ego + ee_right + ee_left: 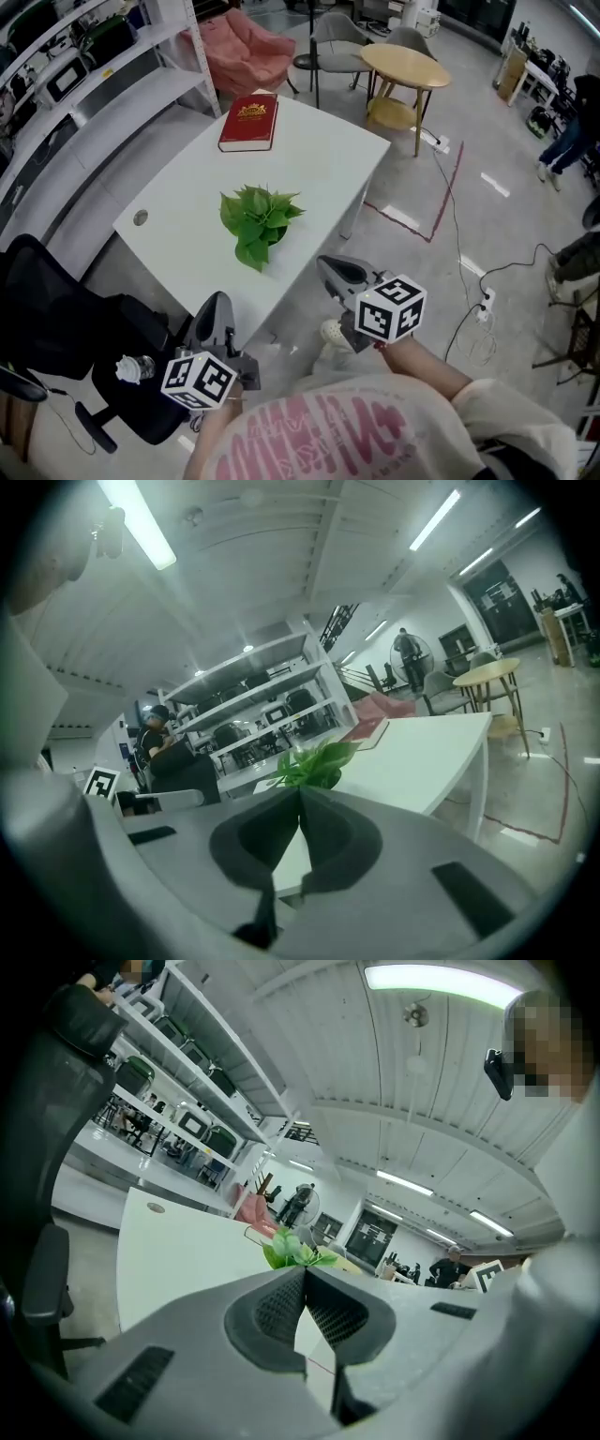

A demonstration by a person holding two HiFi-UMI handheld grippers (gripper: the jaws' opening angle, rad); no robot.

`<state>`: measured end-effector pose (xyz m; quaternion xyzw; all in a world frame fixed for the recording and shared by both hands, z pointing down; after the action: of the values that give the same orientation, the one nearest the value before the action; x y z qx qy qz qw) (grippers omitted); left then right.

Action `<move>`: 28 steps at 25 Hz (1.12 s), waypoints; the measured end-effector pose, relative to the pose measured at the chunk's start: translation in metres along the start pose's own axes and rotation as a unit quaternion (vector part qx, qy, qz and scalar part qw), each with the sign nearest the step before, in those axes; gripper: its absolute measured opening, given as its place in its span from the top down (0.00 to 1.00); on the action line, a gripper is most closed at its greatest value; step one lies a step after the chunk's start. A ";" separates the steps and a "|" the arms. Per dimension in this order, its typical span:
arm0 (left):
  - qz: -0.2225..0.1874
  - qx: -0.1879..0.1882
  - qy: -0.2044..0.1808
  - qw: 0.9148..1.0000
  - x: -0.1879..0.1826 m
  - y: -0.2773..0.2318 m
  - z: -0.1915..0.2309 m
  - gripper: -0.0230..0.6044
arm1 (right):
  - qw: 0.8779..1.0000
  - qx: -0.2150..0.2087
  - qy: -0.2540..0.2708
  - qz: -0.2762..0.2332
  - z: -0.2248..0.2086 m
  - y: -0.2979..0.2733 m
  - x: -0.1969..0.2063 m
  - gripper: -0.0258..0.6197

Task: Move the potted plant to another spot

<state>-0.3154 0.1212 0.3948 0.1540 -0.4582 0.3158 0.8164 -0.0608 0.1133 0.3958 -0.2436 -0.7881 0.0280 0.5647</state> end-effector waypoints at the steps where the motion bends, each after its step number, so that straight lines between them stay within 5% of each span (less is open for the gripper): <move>1: -0.004 -0.009 0.004 1.000 0.000 -0.007 0.001 0.96 | 1.000 -0.011 0.004 0.005 -0.004 -0.009 -0.005 0.95; 13: -0.027 -0.125 0.043 0.991 0.016 -0.037 0.018 0.96 | 0.990 -0.105 0.020 0.092 -0.051 -0.103 -0.013 0.95; 18: -0.033 -0.177 0.058 0.982 0.027 -0.032 0.029 0.96 | 0.982 -0.120 0.057 0.132 -0.068 -0.138 0.002 0.95; 22: -0.041 -0.220 0.082 0.971 0.040 -0.028 0.039 0.96 | 0.968 -0.173 0.091 0.155 -0.071 -0.157 0.010 0.94; 24: -0.042 -0.229 0.085 0.969 0.044 -0.032 0.039 0.96 | 0.958 -0.202 0.116 0.168 -0.070 -0.161 0.014 0.61; 28: -0.040 -0.240 0.086 0.966 0.045 -0.040 0.037 0.96 | 0.934 -0.259 0.163 0.182 -0.064 -0.164 0.024 0.45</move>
<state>-0.2958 0.0883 0.4541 -0.0555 -0.4421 0.1755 0.8779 -0.0662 -0.0359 0.4920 -0.5219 -0.6069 -0.1154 0.5881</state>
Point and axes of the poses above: the fingertips, and each gripper's own axes: y backward along the fingers, z to its left, x out of its underside, the point moved 6 cm from there along y, backward along the fingers, and after that the axes turned 11 degrees about x, right-handed, at the moved point
